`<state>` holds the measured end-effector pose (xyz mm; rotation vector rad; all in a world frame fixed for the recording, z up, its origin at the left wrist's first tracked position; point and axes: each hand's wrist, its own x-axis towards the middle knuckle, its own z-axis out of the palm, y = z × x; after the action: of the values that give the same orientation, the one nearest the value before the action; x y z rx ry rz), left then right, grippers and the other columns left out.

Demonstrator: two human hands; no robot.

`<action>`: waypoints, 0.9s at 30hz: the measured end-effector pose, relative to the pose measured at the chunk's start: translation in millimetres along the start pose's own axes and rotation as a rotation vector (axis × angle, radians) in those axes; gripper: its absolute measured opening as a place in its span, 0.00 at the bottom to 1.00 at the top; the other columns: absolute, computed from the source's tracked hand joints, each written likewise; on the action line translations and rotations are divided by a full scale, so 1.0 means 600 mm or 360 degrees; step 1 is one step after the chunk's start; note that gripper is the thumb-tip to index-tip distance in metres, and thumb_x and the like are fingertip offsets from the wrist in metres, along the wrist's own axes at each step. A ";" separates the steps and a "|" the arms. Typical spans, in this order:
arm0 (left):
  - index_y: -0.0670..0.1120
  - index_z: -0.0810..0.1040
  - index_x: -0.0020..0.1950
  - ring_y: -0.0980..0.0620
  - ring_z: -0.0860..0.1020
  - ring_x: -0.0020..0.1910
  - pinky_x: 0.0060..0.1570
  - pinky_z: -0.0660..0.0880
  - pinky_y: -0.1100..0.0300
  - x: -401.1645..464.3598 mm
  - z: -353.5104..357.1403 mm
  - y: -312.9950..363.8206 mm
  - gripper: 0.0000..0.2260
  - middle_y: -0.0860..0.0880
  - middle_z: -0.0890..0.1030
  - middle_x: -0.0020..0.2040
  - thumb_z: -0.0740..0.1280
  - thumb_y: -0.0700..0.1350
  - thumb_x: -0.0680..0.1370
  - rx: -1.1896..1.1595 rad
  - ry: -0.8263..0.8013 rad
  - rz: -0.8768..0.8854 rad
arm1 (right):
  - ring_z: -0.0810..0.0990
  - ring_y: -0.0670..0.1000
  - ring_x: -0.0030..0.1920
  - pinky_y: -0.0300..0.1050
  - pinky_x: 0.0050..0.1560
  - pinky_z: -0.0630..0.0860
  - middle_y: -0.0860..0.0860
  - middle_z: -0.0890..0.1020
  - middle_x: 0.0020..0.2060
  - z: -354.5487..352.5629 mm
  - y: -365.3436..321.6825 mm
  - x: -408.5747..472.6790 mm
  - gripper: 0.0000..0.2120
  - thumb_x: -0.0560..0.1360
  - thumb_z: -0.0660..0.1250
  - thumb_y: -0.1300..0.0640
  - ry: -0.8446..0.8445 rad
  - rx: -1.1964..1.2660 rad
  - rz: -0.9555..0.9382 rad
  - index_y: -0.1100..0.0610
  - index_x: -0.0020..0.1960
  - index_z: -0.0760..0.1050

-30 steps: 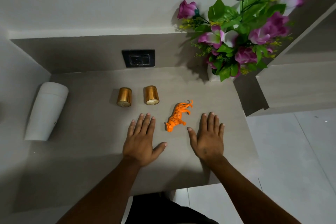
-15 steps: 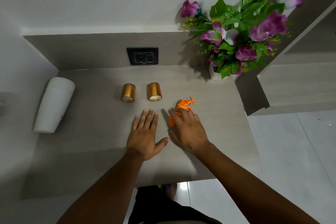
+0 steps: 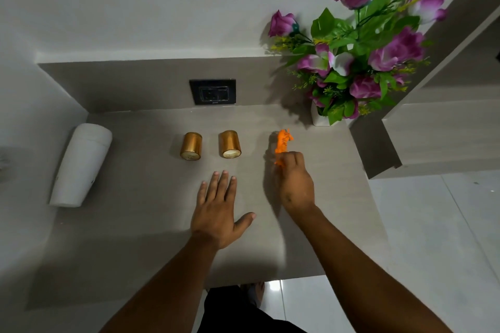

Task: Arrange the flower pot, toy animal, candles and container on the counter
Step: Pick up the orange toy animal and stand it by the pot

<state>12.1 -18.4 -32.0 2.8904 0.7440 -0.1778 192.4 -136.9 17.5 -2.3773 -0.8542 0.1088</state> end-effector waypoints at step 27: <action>0.50 0.41 0.83 0.45 0.36 0.82 0.80 0.41 0.41 0.006 -0.008 -0.009 0.42 0.46 0.40 0.84 0.37 0.74 0.77 -0.0013 -0.0097 0.0042 | 0.67 0.54 0.73 0.49 0.72 0.64 0.53 0.70 0.72 0.075 0.020 -0.043 0.26 0.80 0.63 0.43 -0.0020 0.0167 0.0129 0.52 0.74 0.65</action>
<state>12.9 -11.2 -28.4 2.8712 0.6945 -0.2576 166.5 -136.9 -28.9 -2.3154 -0.7394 0.1963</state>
